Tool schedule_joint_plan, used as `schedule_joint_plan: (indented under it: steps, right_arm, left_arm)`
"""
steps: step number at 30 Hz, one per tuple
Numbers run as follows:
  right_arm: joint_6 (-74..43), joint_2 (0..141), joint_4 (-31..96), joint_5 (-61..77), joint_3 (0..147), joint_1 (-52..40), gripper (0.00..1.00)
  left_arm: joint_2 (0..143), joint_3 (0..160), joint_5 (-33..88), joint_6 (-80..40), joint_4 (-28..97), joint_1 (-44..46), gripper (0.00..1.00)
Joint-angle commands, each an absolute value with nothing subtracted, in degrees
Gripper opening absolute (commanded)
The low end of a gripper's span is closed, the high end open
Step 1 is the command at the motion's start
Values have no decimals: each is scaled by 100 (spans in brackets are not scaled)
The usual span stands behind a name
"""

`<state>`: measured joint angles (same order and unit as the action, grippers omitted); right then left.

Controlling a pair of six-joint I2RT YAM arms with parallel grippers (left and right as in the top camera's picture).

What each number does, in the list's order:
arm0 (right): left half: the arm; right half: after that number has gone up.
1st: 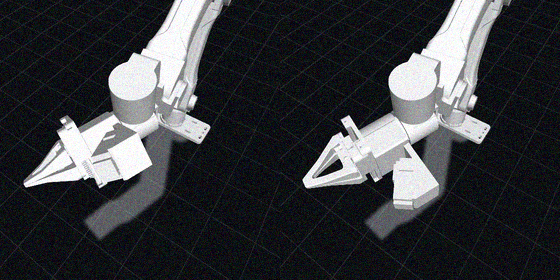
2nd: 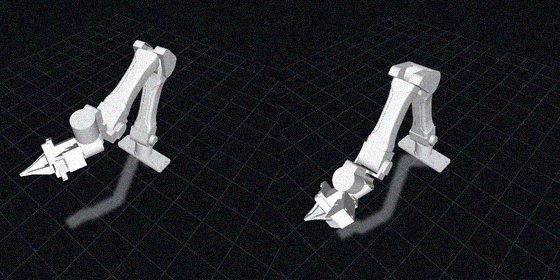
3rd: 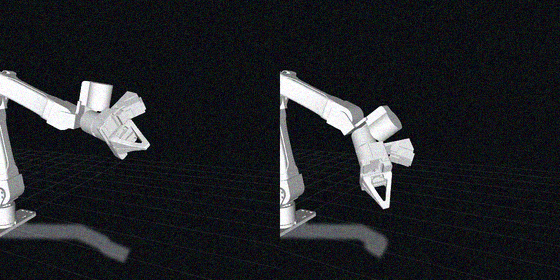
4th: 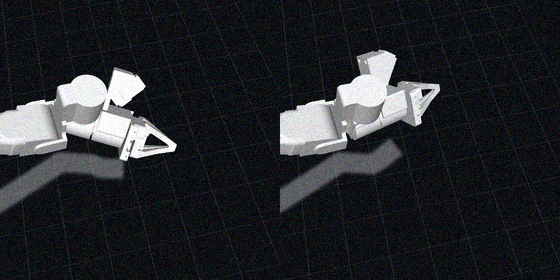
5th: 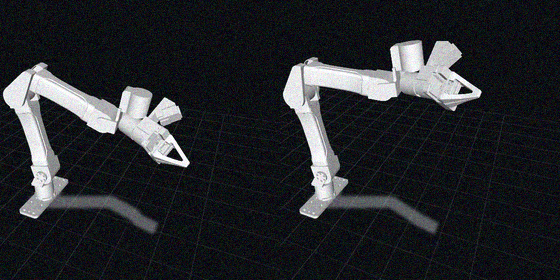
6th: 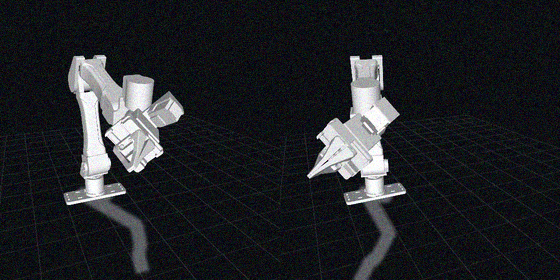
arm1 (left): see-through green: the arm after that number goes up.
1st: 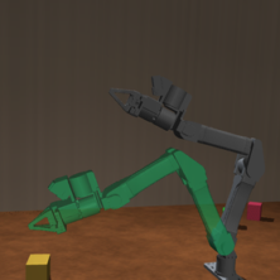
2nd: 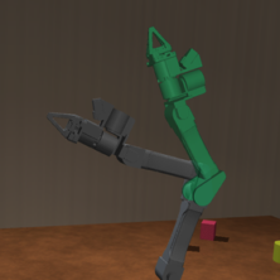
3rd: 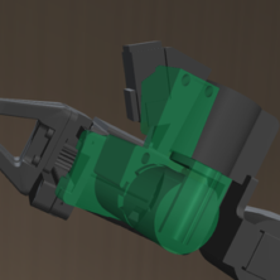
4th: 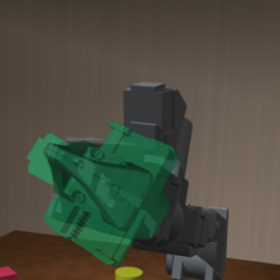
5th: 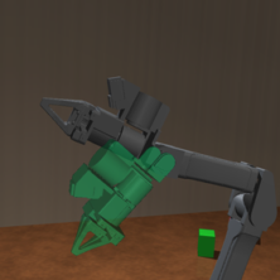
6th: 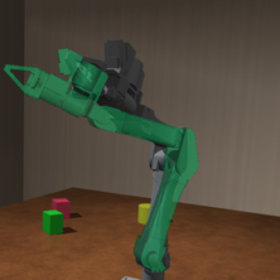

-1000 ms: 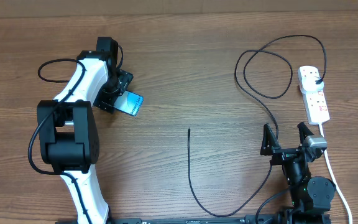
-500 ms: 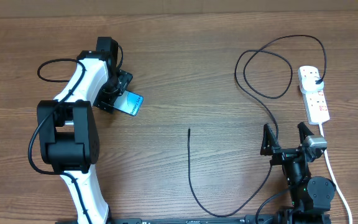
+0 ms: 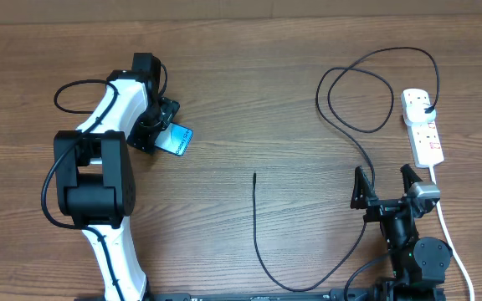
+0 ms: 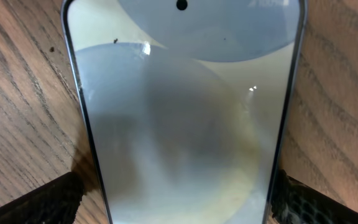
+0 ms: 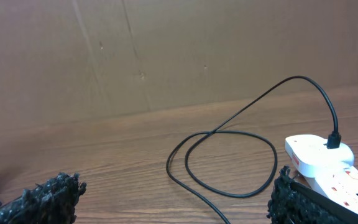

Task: Plug charger to phone and switch on socket
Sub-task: 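Close the left gripper on the phone's sides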

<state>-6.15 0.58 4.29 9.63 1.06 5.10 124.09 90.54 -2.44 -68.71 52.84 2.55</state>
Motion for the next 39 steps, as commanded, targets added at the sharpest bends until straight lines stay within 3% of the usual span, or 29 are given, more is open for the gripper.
schedule_joint_plan:
  steps: [1, 39]
  right_arm:
    - [-591, 16, 403, 921, 47, 478, 100]
    - [-591, 16, 403, 921, 47, 478, 100]
  left_arm:
    - [12586, 9011, -148, -6987, 5223, 292, 100]
    - [12637, 8840, 110, -6991, 4917, 292, 100]
